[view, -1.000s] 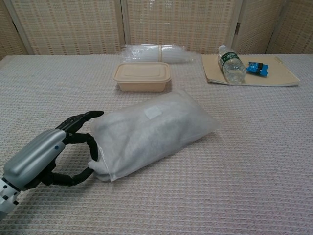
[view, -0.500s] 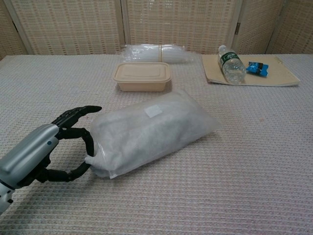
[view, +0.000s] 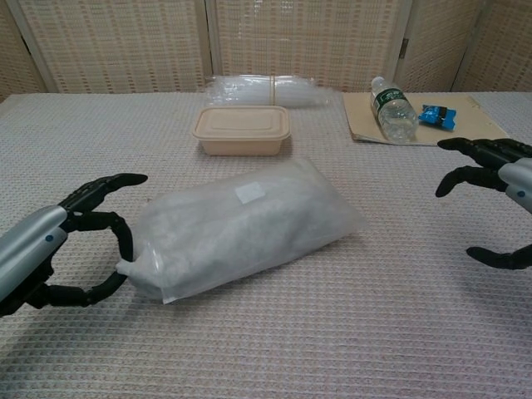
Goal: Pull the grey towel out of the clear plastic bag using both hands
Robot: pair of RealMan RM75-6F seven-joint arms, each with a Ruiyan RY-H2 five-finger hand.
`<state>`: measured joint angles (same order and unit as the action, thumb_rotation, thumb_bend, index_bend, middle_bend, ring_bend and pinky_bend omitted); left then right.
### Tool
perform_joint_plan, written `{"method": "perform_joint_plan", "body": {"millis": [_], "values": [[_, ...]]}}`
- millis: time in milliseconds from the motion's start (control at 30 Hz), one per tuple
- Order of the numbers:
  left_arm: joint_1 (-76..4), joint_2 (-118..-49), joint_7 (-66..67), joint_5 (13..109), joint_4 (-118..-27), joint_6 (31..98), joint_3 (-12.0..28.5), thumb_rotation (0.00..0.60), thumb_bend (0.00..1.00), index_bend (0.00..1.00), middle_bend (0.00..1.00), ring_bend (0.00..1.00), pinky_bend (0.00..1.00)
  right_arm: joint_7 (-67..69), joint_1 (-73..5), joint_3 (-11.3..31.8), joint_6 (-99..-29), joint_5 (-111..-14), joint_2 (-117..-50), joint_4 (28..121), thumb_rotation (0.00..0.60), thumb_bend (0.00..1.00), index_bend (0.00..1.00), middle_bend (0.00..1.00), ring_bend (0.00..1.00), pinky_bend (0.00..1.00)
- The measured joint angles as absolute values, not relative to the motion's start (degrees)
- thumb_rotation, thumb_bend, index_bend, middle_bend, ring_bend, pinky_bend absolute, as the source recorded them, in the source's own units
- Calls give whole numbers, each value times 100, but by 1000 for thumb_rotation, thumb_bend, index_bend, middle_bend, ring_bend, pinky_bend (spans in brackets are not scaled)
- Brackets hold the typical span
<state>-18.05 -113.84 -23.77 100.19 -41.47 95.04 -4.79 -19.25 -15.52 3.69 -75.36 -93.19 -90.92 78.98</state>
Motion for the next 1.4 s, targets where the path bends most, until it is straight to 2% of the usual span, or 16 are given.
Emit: {"method": "perform_joint_plan", "body": {"millis": [400, 967, 1167, 1400], "values": [[-1900, -11286, -2413, 9935, -4220, 9422, -376, 600, 535, 740, 122, 0, 0, -856, -2096, 638, -7778, -9366, -11006, 5878, 600, 222, 411, 27, 0, 0], [-2000, -11179, -2445, 9795, -4267, 9314, -232, 600, 522, 733, 121, 0, 0, -71, -2665, 878, -8182, -9342, -12163, 4308, 600, 246, 508, 78, 0, 0], [-2021, -11144, -2467, 9772, -4277, 9299, -213, 600, 521, 732, 121, 0, 0, -51, -2795, 926, -8227, -9257, -12338, 3941, 600, 353, 540, 85, 0, 0], [-2036, -11126, -2489, 9751, -4247, 9296, -194, 600, 533, 727, 121, 0, 0, 12, -2936, 922, -8148, -9168, -12399, 3686, 600, 563, 582, 97, 0, 0]]}}
